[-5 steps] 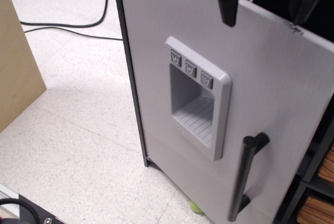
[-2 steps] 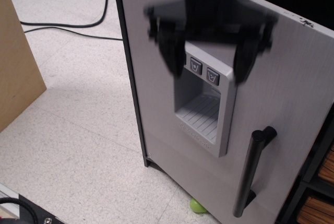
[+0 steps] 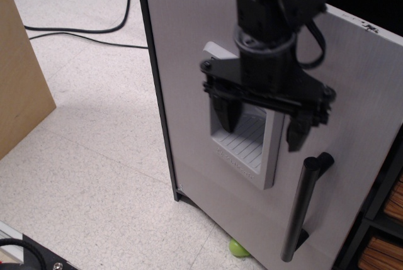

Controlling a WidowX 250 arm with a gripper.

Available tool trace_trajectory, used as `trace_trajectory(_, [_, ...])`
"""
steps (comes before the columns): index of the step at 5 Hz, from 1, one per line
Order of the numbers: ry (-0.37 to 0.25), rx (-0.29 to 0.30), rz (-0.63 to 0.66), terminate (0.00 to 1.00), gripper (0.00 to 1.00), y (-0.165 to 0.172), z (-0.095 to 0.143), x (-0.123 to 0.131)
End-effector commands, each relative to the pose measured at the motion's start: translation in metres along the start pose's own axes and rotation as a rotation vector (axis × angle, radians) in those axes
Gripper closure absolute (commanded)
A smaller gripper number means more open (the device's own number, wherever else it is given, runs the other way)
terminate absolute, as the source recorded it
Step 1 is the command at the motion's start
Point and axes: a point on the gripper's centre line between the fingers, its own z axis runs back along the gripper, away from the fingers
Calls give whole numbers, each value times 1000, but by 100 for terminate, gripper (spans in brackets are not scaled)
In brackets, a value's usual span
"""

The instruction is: Close fridge

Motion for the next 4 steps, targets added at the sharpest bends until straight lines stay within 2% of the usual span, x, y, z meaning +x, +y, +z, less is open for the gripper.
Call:
trace_trajectory(1, [-45,-85,-48,0,0,-26,-2,39])
trace_trajectory(2, [-117,-46,-48,0,0,-34,-10,58])
trace_trajectory(4, [-284,-14,-48,0,0,-39,-25,86])
